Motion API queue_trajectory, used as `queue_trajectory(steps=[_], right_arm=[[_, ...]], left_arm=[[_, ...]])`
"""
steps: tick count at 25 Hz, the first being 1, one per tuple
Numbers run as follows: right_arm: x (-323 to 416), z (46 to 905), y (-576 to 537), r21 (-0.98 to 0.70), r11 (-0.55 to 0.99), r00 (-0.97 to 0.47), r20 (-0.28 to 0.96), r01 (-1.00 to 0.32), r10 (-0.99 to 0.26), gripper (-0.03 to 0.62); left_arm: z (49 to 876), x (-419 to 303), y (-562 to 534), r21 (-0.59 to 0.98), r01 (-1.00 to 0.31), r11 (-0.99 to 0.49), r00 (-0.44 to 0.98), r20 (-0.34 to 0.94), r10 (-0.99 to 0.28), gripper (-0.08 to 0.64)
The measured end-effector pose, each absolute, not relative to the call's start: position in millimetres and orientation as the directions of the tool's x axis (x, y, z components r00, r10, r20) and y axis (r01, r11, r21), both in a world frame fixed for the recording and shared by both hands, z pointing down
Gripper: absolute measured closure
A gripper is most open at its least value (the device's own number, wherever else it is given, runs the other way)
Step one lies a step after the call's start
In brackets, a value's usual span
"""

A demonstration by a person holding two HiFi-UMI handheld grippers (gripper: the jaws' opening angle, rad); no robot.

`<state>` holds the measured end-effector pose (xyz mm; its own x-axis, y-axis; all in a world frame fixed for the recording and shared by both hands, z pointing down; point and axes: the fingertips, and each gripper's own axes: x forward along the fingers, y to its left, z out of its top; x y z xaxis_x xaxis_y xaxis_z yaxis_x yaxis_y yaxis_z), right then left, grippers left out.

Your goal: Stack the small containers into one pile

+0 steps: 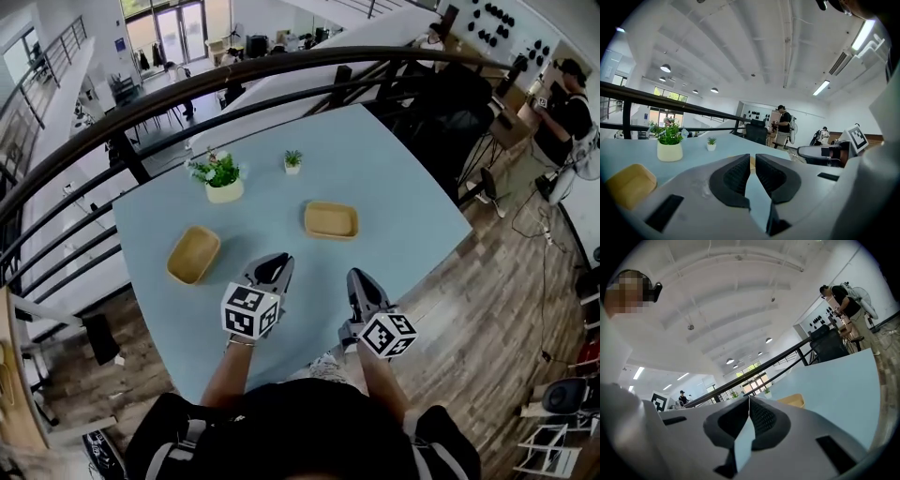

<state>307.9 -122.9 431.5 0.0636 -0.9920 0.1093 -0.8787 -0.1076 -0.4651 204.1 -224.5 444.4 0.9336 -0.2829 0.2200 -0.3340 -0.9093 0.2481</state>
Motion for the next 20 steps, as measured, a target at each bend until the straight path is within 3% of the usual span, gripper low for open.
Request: queue_trajectory(steps=[20], right_arm=[[457, 487, -197, -0.495, -0.004, -0.117, 0.213, -0.869, -0.97, 0.563]], left_arm=[[500, 313, -298, 0.218, -0.572, -0.791, 0.792, 0.398, -0.463, 0.515]])
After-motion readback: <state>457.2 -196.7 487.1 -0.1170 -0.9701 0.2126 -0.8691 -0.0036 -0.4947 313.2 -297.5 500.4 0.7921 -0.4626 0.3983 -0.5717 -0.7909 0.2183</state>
